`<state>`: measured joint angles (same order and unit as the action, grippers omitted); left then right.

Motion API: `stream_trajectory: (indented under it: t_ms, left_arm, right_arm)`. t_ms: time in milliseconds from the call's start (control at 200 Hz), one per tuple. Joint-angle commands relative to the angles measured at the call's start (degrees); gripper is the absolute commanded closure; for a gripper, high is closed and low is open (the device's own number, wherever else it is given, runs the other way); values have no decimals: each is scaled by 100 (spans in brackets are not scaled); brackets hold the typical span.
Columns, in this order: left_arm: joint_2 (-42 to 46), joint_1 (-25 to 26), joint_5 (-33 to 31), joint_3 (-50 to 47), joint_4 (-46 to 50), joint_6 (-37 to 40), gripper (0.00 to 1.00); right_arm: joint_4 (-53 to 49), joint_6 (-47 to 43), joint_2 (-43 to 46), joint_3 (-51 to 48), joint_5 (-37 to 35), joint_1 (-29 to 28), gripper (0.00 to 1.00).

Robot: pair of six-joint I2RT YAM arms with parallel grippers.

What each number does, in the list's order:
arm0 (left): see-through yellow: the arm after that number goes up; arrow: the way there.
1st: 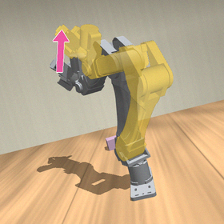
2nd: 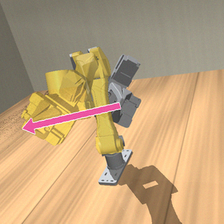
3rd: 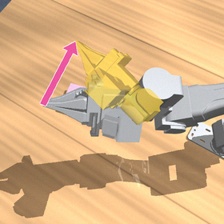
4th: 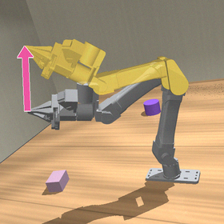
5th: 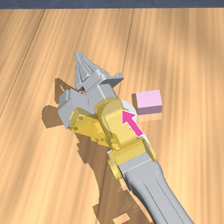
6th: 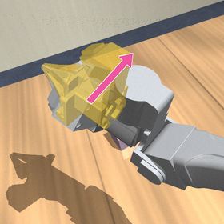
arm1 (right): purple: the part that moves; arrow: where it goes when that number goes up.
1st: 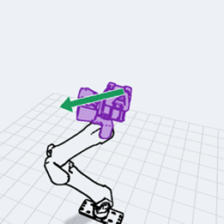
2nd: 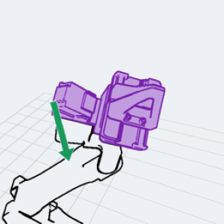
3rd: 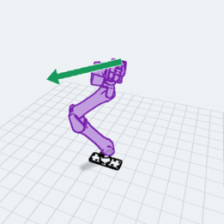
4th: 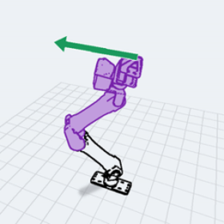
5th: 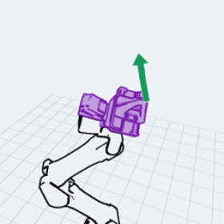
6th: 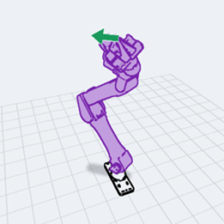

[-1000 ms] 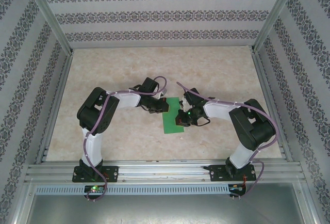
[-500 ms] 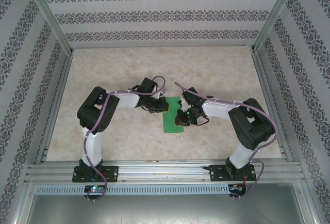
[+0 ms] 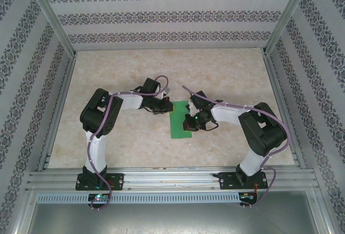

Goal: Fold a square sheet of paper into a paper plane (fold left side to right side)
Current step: First fold the square sheet of paper in half at the center of the table.

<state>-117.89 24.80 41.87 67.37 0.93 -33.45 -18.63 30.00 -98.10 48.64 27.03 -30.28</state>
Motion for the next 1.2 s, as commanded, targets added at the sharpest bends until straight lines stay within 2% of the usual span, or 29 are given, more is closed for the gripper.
stream_trajectory:
  t_ms: [0,605,864,1009,1194]
  left_arm:
    - [-270,-446,-969,132,-63,190,100]
    - [-538,-599,-1049,822,192,322,100]
    - [363,-591,-1170,359,184,475,100]
    - [1011,-524,-1165,53,546,311,100]
    - [1350,14,-1087,-303,770,2,100]
  right_arm:
    - [-751,-82,-455,-320,-1024,-12,100]
    - [-682,-23,-429,-329,-938,-13,100]
    - [-387,148,-316,-403,-688,-11,100]
    - [-94,324,-256,-452,-524,-21,100]
    - [103,454,-187,-513,-538,-30,100]
